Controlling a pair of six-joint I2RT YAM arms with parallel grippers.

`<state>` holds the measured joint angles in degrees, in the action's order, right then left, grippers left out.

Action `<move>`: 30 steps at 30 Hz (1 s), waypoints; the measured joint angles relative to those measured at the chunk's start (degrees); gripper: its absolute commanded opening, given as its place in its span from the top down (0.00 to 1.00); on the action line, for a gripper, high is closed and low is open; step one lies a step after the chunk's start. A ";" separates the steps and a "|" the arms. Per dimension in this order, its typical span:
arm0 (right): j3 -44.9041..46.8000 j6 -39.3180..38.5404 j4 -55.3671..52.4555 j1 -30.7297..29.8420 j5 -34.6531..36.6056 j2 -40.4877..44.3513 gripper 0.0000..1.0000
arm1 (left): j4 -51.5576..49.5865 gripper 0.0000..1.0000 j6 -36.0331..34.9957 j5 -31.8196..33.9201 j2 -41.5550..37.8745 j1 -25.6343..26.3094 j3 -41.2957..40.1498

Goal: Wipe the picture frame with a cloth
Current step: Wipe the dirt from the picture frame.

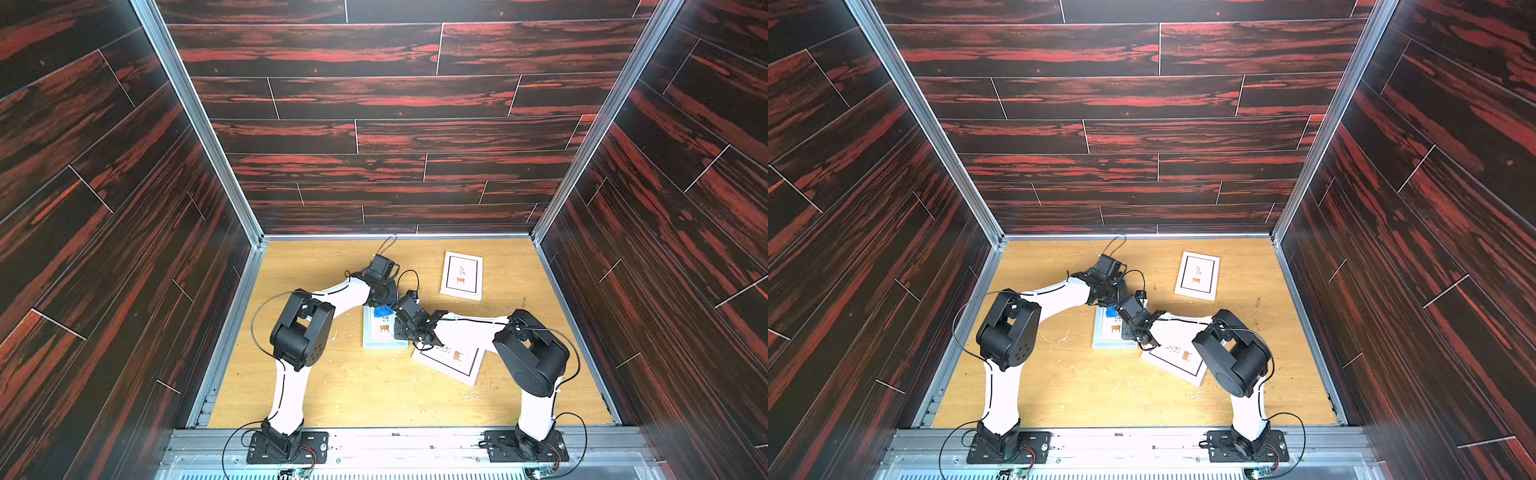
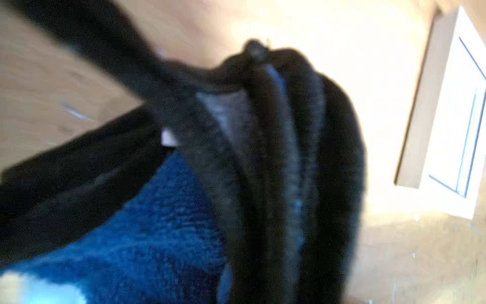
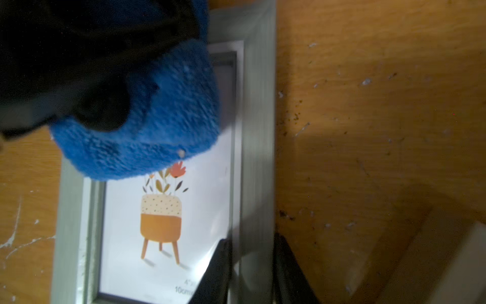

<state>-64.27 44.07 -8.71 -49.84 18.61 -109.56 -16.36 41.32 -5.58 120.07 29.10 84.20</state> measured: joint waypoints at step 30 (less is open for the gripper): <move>-0.07 0.26 -0.02 -0.28 0.31 0.04 1.00 | -4.37 1.00 0.46 -1.05 -2.14 -2.69 -1.81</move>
<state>-64.34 44.34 -8.73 -50.13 18.92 -109.51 -20.73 41.78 -6.63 117.93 26.41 82.39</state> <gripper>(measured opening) 0.268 0.143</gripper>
